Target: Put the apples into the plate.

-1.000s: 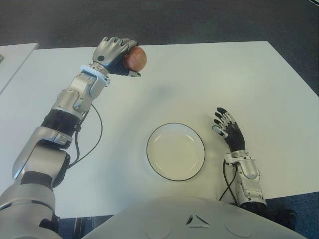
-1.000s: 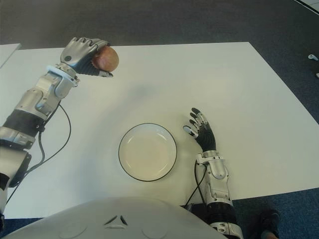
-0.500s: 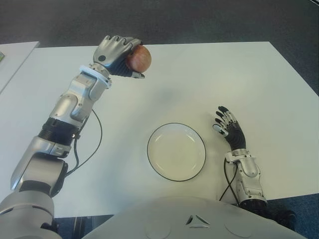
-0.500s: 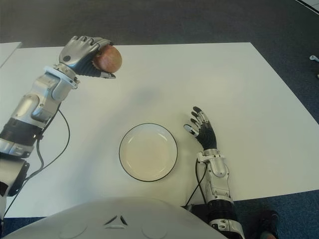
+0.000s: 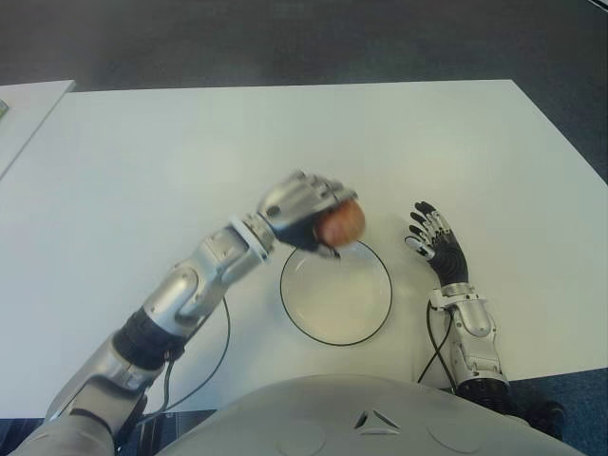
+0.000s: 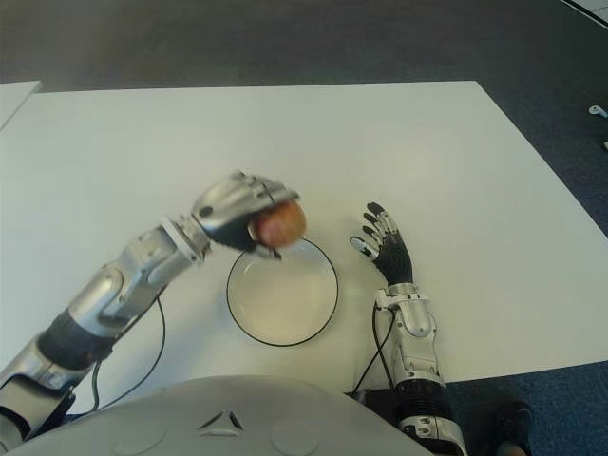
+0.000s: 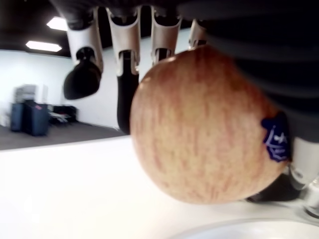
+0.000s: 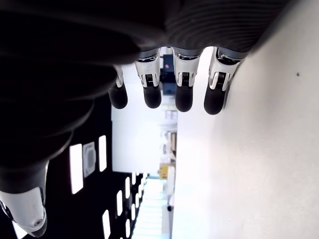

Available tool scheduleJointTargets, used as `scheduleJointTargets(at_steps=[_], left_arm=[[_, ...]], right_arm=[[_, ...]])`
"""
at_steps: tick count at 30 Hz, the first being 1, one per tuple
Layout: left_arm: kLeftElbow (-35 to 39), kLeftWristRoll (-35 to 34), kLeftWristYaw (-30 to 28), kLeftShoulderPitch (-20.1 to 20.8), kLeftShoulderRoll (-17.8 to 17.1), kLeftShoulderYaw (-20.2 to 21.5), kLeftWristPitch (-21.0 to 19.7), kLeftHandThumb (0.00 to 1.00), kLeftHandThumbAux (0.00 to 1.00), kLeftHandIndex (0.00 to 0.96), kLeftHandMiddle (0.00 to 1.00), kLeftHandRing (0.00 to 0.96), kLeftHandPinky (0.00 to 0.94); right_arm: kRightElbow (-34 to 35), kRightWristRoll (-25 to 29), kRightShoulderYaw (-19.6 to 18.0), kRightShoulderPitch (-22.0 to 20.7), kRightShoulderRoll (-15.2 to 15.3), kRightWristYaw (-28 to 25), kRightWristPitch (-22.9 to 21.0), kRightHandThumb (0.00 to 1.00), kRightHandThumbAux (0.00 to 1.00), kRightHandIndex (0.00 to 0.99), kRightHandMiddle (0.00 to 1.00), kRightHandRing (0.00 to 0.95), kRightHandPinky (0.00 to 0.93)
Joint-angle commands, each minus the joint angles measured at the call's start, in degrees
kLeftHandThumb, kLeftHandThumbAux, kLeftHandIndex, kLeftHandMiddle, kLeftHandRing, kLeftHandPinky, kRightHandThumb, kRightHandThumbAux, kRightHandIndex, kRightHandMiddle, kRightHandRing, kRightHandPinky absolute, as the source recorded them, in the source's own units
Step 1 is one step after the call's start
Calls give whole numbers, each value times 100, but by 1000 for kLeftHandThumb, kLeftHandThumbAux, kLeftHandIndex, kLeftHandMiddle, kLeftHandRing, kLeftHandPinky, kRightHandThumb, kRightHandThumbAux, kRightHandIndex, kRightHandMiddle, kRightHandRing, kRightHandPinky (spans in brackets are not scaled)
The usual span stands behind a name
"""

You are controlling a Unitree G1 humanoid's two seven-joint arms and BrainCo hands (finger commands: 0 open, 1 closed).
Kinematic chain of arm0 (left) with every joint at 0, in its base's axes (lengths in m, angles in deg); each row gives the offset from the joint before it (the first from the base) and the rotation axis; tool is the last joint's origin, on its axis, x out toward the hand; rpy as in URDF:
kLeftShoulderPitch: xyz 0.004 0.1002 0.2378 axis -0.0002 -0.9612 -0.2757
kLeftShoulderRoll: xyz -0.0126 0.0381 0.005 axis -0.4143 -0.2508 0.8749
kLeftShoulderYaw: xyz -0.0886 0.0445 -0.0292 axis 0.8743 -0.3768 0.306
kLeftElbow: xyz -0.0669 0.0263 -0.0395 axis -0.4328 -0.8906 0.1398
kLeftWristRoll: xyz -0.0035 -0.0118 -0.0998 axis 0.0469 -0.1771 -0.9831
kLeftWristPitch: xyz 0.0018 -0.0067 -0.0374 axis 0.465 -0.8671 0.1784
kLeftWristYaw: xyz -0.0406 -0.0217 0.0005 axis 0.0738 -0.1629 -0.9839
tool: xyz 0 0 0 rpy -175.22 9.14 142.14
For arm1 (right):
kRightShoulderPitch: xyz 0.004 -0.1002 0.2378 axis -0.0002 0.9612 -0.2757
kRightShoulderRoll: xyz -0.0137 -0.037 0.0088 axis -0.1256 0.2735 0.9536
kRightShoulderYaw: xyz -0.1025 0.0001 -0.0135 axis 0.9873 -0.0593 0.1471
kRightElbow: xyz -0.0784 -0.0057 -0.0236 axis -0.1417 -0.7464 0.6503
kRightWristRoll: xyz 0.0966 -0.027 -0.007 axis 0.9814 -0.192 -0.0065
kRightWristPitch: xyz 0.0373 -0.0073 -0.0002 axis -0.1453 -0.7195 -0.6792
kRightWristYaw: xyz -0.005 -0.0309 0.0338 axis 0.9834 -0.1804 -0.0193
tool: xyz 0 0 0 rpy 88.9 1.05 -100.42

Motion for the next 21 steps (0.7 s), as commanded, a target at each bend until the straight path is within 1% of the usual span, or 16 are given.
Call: scheduleJointTargets(at_steps=[1,3,7,11,14,21], left_arm=[[175,290,-294,-269,-33,-173,161,735,696,444,852,842,843],[115,316,-445,-305,-33,-248,227,736,696,444,853,845,841],[117,112,-1071,-329,-19,-300,187,738,696,444,854,845,843],[108,69,-1295,-390,0,-308,251,737,696,444,859,848,852],[0,138,-1261,-432,-8,-330,370,735,696,444,865,853,861],[-319,575,-788,-716,1,-436,594,727,695,445,871,871,875]], right_arm=[[-667,11,29,353,-121,-13,-510,123,621,85,100,85,130],[-666,11,25,352,-130,0,-504,125,620,86,99,82,126],[-597,-6,39,379,-135,24,-536,133,622,87,97,80,133],[-533,-21,57,410,-140,37,-561,138,628,84,96,80,129],[-487,-23,70,431,-148,43,-585,141,631,80,96,79,125],[-429,3,74,450,-187,66,-599,162,621,94,104,88,142]])
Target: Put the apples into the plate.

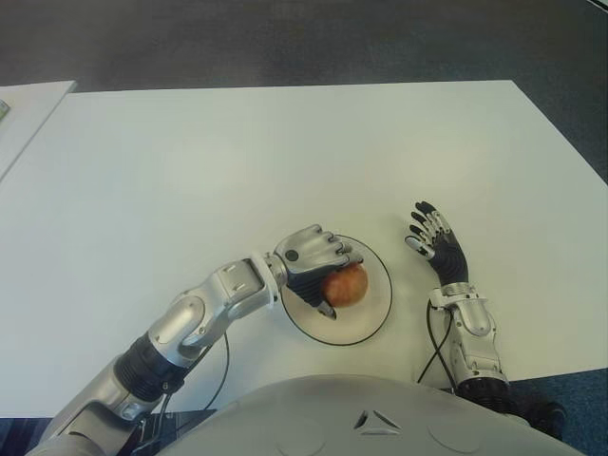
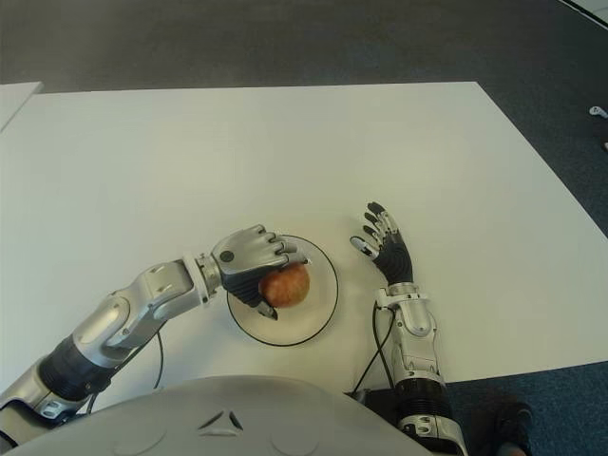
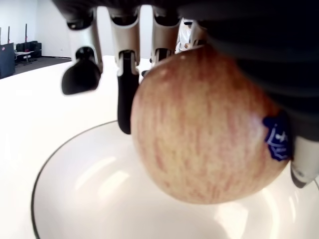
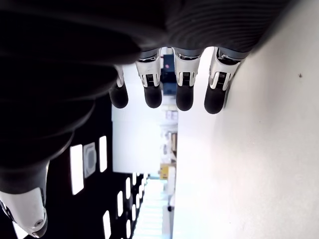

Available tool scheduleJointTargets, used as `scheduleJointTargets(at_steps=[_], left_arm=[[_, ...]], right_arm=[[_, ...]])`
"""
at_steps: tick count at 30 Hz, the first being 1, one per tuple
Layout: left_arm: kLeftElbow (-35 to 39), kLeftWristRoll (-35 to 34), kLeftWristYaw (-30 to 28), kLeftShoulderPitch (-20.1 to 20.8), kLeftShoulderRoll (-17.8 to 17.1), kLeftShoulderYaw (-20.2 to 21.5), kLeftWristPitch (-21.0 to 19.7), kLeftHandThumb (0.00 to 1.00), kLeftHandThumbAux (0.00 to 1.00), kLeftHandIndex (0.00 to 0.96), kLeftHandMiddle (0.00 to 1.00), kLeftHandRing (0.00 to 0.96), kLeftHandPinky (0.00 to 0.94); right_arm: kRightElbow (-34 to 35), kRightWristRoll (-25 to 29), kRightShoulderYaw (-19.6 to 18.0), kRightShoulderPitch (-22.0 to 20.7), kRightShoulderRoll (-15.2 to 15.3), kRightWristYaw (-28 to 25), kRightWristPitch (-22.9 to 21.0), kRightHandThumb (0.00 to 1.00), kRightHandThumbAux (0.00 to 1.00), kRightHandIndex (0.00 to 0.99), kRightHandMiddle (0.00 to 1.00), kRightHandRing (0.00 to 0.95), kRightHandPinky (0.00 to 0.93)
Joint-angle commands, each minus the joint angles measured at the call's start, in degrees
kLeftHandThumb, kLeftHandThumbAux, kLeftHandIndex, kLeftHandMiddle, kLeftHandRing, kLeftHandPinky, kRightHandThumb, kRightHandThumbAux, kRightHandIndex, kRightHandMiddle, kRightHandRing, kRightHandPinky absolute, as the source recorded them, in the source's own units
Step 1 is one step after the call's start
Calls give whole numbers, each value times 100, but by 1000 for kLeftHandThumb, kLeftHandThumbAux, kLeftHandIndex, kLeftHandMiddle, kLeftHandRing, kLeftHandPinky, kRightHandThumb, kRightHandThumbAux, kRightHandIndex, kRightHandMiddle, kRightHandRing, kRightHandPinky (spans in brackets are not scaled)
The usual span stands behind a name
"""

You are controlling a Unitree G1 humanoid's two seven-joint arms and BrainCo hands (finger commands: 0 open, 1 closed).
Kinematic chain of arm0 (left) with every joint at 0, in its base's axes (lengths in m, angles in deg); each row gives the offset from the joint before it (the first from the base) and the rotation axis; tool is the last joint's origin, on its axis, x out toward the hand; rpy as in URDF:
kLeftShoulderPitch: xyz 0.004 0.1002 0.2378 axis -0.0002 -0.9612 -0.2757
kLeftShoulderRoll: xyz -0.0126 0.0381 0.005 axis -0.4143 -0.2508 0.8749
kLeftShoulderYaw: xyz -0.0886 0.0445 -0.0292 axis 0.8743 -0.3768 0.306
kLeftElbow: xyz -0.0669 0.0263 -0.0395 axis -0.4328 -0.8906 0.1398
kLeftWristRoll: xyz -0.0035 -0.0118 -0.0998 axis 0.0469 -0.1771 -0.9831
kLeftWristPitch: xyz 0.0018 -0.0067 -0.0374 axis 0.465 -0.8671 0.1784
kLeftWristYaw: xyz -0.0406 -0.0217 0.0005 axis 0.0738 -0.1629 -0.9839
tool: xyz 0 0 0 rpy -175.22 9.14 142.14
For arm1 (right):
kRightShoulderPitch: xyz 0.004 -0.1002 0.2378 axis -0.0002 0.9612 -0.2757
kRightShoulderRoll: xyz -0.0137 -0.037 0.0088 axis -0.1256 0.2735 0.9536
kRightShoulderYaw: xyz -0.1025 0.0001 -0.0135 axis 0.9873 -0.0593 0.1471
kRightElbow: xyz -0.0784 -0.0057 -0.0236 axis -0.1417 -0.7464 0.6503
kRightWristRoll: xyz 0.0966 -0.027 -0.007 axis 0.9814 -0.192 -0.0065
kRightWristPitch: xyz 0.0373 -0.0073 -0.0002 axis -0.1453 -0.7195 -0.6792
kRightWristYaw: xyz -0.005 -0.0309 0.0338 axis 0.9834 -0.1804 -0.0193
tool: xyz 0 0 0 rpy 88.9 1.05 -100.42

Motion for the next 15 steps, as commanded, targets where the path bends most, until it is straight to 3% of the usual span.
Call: scheduleJointTargets(at_steps=[1,15], left_arm=[[-227,283,307,-229,13,-92,132,727,695,445,870,872,875],[-246,586,450,-365,113,-15,219,724,693,444,850,872,861]], right_arm=[[-421,0,74,471,-186,44,-584,161,618,94,106,90,145],[-359,61,85,454,-189,-2,-664,155,610,92,113,96,143]])
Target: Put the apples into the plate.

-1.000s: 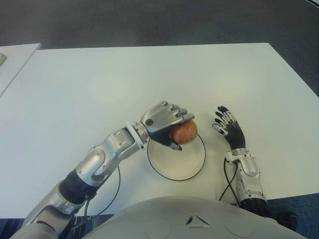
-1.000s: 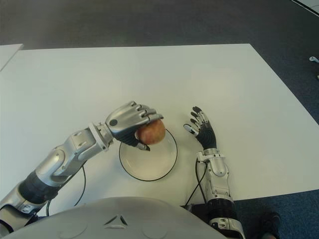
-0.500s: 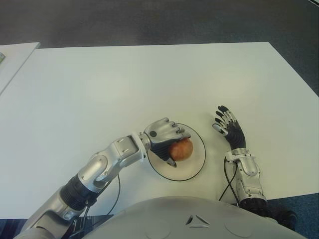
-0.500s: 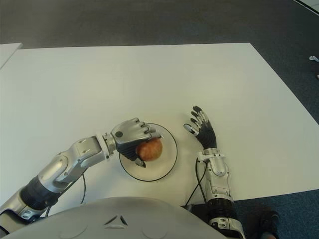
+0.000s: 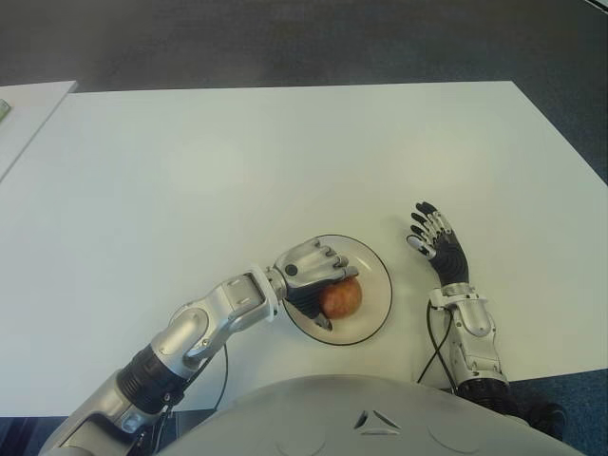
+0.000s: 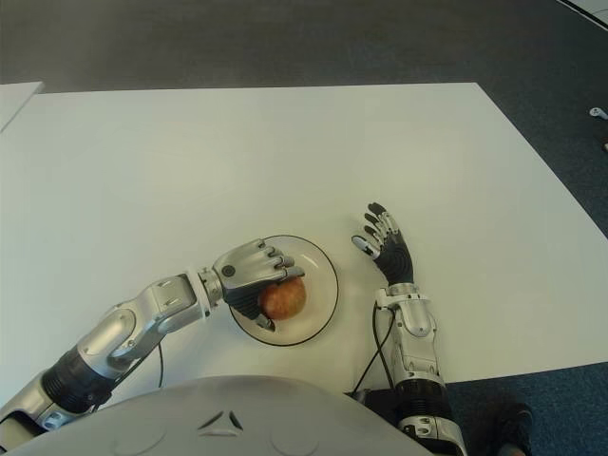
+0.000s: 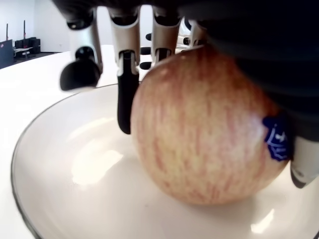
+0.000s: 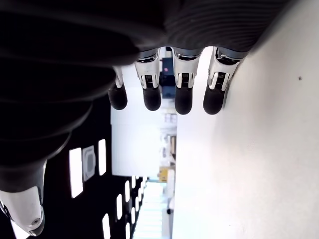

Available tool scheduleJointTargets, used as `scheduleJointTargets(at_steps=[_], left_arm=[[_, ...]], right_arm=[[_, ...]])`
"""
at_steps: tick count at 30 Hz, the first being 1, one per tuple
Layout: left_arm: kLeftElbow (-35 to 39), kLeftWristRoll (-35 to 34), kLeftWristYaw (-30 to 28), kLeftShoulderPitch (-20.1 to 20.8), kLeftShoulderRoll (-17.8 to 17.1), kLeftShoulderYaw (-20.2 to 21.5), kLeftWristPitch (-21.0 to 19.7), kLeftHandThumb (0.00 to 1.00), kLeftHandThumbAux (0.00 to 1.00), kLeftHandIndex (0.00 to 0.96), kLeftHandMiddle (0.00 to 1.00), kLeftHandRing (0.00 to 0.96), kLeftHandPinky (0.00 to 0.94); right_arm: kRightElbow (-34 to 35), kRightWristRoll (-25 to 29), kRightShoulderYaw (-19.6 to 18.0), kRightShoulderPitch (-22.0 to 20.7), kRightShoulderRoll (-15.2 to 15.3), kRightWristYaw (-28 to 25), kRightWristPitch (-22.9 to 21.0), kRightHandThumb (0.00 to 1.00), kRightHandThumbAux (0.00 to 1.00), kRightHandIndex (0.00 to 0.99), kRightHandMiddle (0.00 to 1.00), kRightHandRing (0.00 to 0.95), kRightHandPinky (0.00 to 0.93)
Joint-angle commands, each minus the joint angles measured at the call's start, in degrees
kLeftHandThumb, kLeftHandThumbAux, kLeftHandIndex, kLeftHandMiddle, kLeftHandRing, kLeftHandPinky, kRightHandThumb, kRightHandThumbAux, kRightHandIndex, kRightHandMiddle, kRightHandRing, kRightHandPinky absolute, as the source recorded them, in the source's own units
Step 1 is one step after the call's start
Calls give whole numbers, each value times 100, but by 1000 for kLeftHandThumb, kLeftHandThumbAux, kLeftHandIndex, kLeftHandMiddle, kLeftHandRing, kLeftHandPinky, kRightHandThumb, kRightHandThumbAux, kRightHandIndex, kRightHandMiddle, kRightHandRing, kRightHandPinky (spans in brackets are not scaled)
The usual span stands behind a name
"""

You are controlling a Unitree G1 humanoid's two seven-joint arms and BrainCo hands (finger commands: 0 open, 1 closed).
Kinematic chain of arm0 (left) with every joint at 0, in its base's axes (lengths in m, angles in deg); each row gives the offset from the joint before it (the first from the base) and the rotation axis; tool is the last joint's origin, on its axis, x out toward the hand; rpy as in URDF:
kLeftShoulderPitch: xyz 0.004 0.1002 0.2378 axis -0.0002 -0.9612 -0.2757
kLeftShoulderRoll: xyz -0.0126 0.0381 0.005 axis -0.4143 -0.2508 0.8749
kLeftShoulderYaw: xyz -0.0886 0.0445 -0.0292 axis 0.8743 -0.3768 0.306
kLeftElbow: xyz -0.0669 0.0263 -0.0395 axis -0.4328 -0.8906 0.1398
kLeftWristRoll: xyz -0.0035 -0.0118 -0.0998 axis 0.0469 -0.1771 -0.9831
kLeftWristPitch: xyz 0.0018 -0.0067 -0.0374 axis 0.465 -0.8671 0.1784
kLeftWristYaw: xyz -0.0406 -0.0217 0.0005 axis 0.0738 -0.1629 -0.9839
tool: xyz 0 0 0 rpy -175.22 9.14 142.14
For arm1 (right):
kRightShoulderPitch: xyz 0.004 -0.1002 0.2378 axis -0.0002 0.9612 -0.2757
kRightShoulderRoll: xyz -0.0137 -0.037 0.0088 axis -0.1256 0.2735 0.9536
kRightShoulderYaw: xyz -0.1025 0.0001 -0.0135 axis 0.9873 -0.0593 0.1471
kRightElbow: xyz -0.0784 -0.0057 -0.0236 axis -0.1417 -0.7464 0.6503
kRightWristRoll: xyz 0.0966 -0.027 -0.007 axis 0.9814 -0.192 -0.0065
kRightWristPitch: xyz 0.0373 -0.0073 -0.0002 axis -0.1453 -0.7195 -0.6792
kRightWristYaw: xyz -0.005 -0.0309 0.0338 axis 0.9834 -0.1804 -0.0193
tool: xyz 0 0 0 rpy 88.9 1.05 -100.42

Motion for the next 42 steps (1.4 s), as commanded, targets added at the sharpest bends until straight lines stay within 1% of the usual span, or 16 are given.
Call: scheduleJointTargets(at_steps=[1,7,8,9,10,11,12,13,14,15,18,23,25,31,39,42], left_arm=[[-31,159,166,-58,19,43,8,724,693,444,849,872,861],[-261,226,686,-49,32,72,186,716,693,444,845,861,860],[-303,219,787,-47,41,79,218,706,693,442,815,820,789],[-353,186,852,-43,58,90,234,704,694,442,808,812,774],[-386,164,888,-41,68,97,242,554,589,375,667,663,624],[-330,128,782,-36,87,98,212,499,552,351,615,609,569],[-286,105,705,-33,99,98,192,368,447,224,394,390,364],[-189,80,577,-18,128,96,154,321,410,179,315,312,291],[-124,63,492,-8,148,95,128,252,345,114,201,199,186],[15,43,413,-42,136,117,113,209,303,73,129,127,119],[11,16,480,-35,106,156,189,144,210,23,42,41,38],[-117,-3,829,58,60,220,432,111,157,3,6,6,6],[-176,-58,972,93,52,265,547,102,146,1,2,2,2],[-220,-184,981,153,36,348,698,92,137,0,0,0,0],[-197,-262,961,122,88,448,671,77,131,0,0,0,0],[-212,-408,960,73,145,561,567,74,127,0,0,0,0]], right_arm=[[-403,40,84,434,-177,-26,-576,155,610,92,113,96,145],[-418,36,87,406,-169,-32,-586,151,611,88,110,97,147],[-416,35,87,403,-166,-31,-593,149,609,86,109,95,140],[-418,32,87,393,-164,-27,-607,148,609,86,108,94,138],[-419,29,86,386,-162,-23,-617,147,608,84,108,93,135],[-414,26,87,381,-163,-16,-632,146,607,84,108,93,134],[-409,24,88,379,-165,-11,-642,146,607,83,107,92,132],[-418,22,87,367,-167,-6,-650,146,607,82,107,92,131],[-425,21,86,358,-168,-2,-655,146,607,82,106,90,126],[-427,23,84,351,-173,5,-662,147,607,82,105,89,123],[-449,23,79,325,-182,19,-676,154,615,87,103,84,116],[-527,12,81,284,-175,8,-678,156,614,96,102,78,106],[-515,7,91,296,-172,-5,-680,147,607,81,86,57,77],[-519,-47,94,284,-197,78,-682,136,599,59,57,31,61],[-497,-113,116,278,-192,169,-686,136,596,62,59,33,77],[-491,-92,132,283,-169,115,-681,133,602,66,67,42,92]])
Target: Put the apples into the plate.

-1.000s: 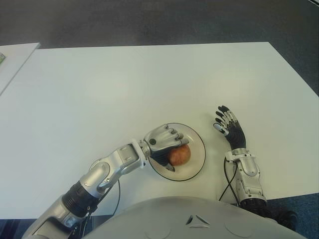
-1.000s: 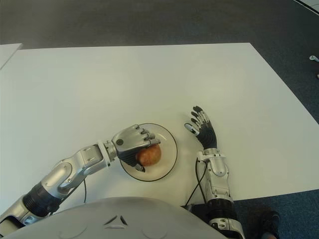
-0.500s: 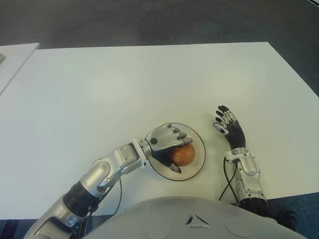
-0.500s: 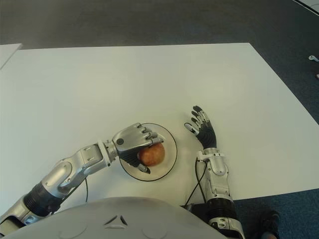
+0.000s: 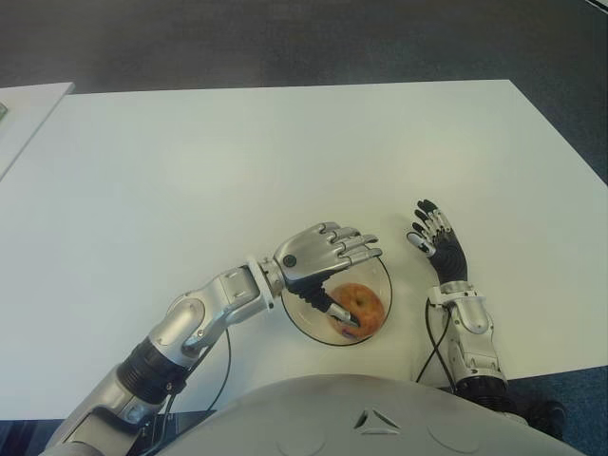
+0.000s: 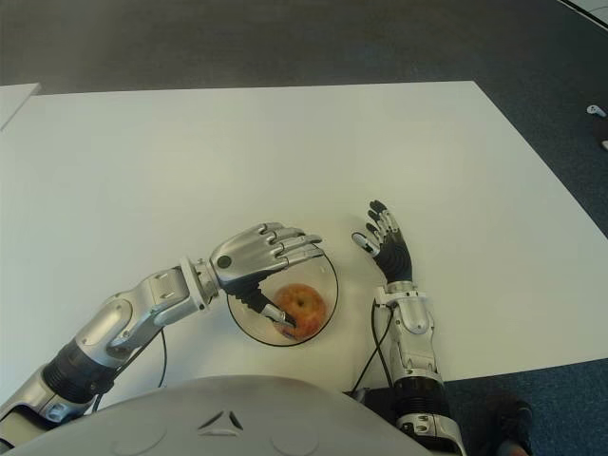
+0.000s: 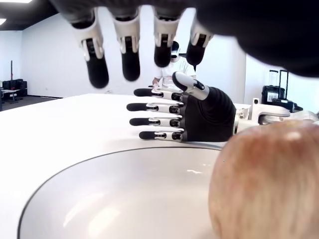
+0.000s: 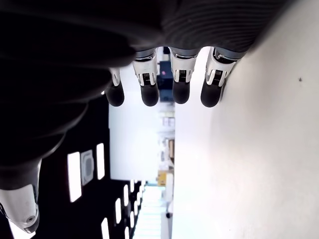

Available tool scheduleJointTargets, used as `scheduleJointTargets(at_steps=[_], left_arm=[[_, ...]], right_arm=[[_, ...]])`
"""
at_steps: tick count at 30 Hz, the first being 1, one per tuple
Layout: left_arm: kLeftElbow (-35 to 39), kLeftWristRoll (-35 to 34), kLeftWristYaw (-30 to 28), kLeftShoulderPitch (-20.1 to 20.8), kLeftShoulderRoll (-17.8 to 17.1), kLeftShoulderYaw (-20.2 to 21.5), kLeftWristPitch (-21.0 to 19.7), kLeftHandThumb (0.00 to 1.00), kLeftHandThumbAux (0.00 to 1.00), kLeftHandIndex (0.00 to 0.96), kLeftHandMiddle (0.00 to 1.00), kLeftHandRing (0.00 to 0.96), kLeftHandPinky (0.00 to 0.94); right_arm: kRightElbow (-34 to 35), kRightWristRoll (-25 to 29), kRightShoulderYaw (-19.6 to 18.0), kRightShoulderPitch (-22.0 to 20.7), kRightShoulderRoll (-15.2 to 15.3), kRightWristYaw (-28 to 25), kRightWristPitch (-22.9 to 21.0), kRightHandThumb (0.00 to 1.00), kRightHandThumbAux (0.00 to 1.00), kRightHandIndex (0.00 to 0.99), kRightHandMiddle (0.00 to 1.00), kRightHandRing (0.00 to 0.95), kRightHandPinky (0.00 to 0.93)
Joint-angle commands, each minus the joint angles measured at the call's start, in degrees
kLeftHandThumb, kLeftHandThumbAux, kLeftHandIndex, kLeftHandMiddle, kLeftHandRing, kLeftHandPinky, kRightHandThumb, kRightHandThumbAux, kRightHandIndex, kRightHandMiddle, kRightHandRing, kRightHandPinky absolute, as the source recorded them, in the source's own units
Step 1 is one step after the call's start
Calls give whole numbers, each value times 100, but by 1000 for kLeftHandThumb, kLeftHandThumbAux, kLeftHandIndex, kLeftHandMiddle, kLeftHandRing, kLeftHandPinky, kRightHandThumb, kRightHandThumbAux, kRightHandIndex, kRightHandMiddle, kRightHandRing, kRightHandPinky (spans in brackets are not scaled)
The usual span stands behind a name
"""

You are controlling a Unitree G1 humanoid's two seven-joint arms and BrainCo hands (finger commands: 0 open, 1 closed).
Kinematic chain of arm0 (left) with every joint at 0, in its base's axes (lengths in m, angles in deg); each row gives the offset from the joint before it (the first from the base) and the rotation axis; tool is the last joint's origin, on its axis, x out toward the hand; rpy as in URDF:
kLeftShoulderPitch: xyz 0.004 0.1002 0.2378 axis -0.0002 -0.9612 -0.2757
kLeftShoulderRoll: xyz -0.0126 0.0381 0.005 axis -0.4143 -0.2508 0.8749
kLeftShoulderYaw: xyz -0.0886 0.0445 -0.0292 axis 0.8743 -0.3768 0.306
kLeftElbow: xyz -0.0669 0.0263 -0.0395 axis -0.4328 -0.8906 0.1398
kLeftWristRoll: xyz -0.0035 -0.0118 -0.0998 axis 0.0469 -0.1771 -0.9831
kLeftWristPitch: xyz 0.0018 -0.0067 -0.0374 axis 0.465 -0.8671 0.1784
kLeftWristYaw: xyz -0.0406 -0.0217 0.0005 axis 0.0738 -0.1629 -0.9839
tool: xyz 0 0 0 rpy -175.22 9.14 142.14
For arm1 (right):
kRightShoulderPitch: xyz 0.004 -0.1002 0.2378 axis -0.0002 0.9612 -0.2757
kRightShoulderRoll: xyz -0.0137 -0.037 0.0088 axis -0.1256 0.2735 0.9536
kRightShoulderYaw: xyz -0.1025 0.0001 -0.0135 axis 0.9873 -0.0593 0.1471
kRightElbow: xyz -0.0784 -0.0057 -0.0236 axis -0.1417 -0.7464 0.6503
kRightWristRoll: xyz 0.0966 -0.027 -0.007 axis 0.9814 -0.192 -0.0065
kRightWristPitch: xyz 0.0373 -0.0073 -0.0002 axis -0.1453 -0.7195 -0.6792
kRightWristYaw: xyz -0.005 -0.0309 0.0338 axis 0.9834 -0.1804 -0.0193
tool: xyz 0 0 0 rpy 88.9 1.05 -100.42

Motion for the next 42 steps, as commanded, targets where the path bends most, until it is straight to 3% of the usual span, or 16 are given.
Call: scheduleJointTargets(at_steps=[1,8,13,16,18,19,21,23,25,28,31,33,38,42], left_arm=[[-97,-208,-22,-87,60,168,-153,75,127,0,0,0,0],[54,-912,-361,-582,715,668,-1389,119,161,0,0,0,0],[160,-1390,-291,-859,1152,947,-2023,182,229,0,0,0,65],[393,-2339,-112,-1245,2221,1387,-3110,208,292,25,0,4,89],[492,-2840,-4,-1431,2652,1630,-3505,216,331,53,22,32,127],[528,-3041,39,-1513,2800,1737,-3632,220,361,80,51,67,167],[637,-3964,234,-2088,3302,2243,-3736,220,408,125,102,132,239],[674,-4510,355,-2469,3590,2555,-3714,211,452,169,155,197,308],[595,-5134,559,-2606,4054,3006,-3859,184,481,212,209,246,340],[660,-5799,972,-2674,4690,3190,-4095,143,513,264,277,305,370],[669,-6129,1323,-2766,4836,3169,-4083,119,541,303,330,351,401],[605,-6168,1450,-2913,4730,3073,-3949,110,562,325,356,375,419],[449,-6253,1511,-3107,4271,2821,-3688,97,589,350,382,402,421],[-99,-6383,1352,-3039,3854,2875,-3094,100,589,331,369,389,406]], right_arm=[[-493,-40,116,352,-135,-32,-578,132,607,68,70,46,96],[-581,-25,101,319,-182,-13,-479,152,623,76,89,68,107],[-611,-48,106,316,-198,4,-420,166,625,82,89,66,103],[-628,-59,116,312,-207,5,-388,170,623,85,85,64,108],[-618,-54,116,320,-203,-5,-389,170,622,85,83,61,106],[-608,-51,116,326,-200,-9,-391,170,622,84,82,60,105],[-605,-62,121,333,-195,-9,-376,170,623,84,84,62,108],[-612,-66,120,340,-188,-13,-359,171,625,85,86,64,111],[-642,-46,113,340,-178,-38,-358,175,627,86,91,68,120],[-692,-1,100,324,-159,-90,-400,180,628,87,98,77,136],[-702,18,95,320,-117,-131,-464,171,621,87,107,87,143],[-690,6,107,340,-102,-143,-478,161,614,90,114,93,141],[-682,19,98,365,-81,-189,-459,150,603,104,135,103,121],[-666,9,91,354,-89,-192,-445,164,609,114,150,115,137]])
